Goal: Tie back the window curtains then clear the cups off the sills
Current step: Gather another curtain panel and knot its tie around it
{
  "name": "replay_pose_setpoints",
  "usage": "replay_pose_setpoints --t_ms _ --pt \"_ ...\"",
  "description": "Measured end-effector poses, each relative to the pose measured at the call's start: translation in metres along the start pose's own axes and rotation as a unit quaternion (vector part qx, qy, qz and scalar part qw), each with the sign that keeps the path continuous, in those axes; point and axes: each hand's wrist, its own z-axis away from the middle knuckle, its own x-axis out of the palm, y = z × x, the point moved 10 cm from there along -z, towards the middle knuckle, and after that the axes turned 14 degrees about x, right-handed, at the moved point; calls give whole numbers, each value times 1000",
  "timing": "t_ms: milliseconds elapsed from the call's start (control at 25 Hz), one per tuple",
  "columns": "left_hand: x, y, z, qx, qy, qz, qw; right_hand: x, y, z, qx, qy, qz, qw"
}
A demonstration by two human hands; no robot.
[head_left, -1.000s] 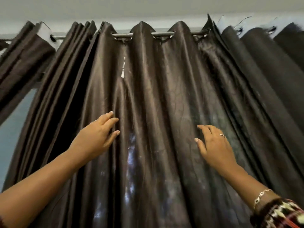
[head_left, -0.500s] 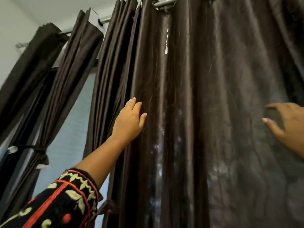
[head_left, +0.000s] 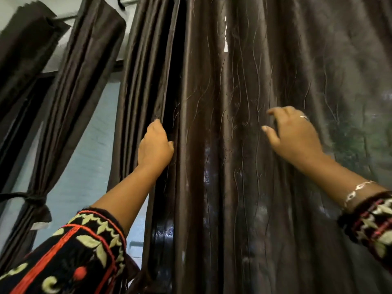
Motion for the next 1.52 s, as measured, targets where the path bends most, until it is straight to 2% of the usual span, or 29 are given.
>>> replay_pose_setpoints --t_ms 160,360,480,640,800,880,960,1040,1240,1520 --pt "8 -21 2 -46 2 83 995 7 -58 -3 6 16 -47 999" --pt "19 -42 2 -48 13 161 986 49 -133 -1 57 -67 -48 995" --pt "21 -62 -5 -66 20 195 978 62 -150 -2 65 -58 -54 995" --pt "15 -67 -7 -53 34 201 978 36 -96 -24 92 51 -23 994" --pt "4 -38 -7 35 45 196 979 9 -8 -42 184 100 48 977" --pt "6 -25 -10 44 34 195 979 7 34 -50 253 60 53 964" --pt "6 -18 -10 29 34 192 980 15 60 -56 293 -20 21 956" --pt "4 -13 -8 23 43 191 980 26 56 -56 274 -74 -25 958" --pt "-3 -17 -2 12 83 201 976 41 -16 -48 128 -37 11 991" --pt "-11 -24 3 -10 107 240 965 73 -108 -57 83 -113 -70 988"
